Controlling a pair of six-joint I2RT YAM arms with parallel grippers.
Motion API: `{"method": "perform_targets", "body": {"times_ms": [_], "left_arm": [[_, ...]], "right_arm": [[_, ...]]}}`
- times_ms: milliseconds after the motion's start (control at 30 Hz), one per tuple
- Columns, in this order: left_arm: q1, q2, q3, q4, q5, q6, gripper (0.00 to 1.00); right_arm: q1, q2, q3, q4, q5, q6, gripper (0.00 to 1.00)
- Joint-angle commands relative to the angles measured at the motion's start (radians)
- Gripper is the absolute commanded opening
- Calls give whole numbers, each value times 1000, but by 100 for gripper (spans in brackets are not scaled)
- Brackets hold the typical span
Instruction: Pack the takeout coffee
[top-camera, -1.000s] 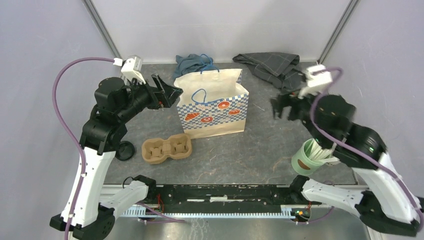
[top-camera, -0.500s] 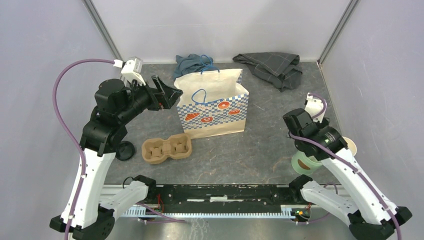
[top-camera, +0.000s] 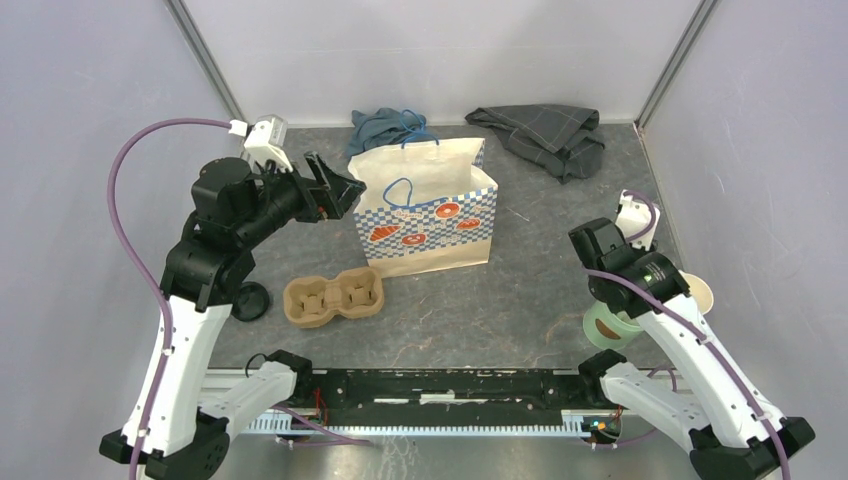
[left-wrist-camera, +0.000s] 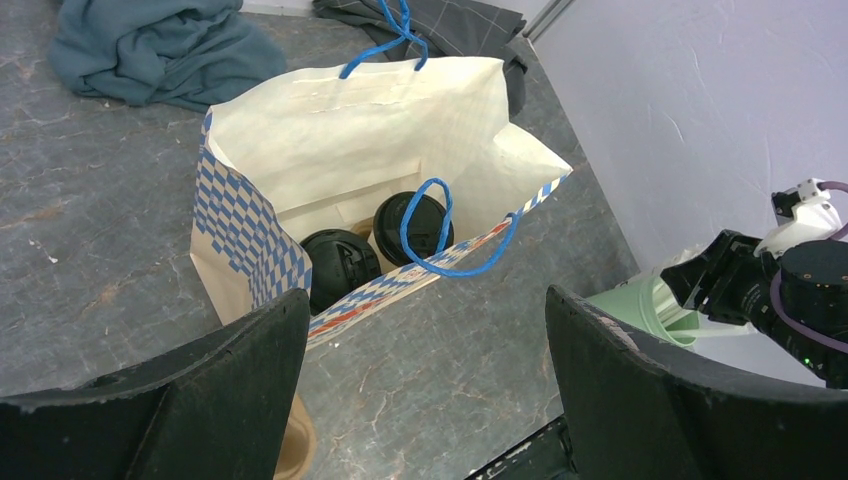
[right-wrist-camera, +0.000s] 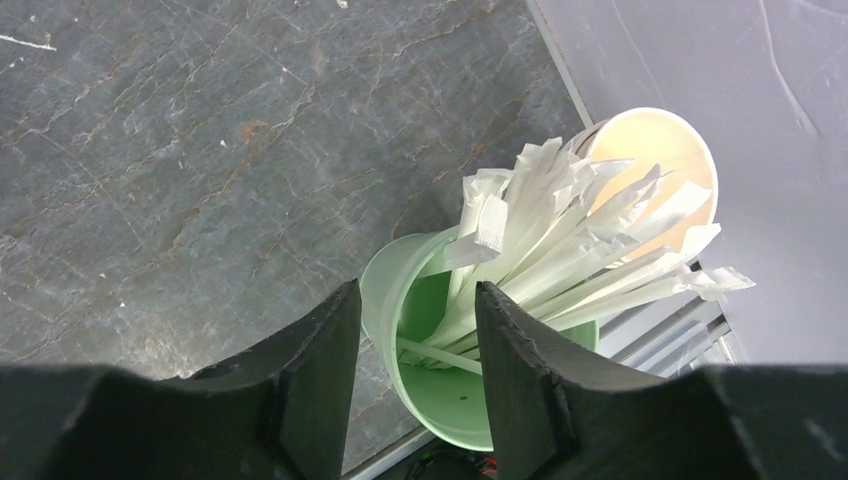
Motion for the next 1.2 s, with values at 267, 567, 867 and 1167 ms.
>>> {"method": "perform_targets", "body": {"times_ms": [267,567,867,1167], "left_arm": [[0,7,43,-14,4,40,94],[0,19,66,-29,0,66,94],[-1,18,64,-30,-3,68,94],[-1,11,57,-30,-4,53,94]], "right_arm": [[-38,-19,-19,68,128,-47,47],[-67,-16,-48,117,151,-90,39],[-86,-34,-83,155,142,-115,31],[-91,-34,-39,130,125,-131,10]]}}
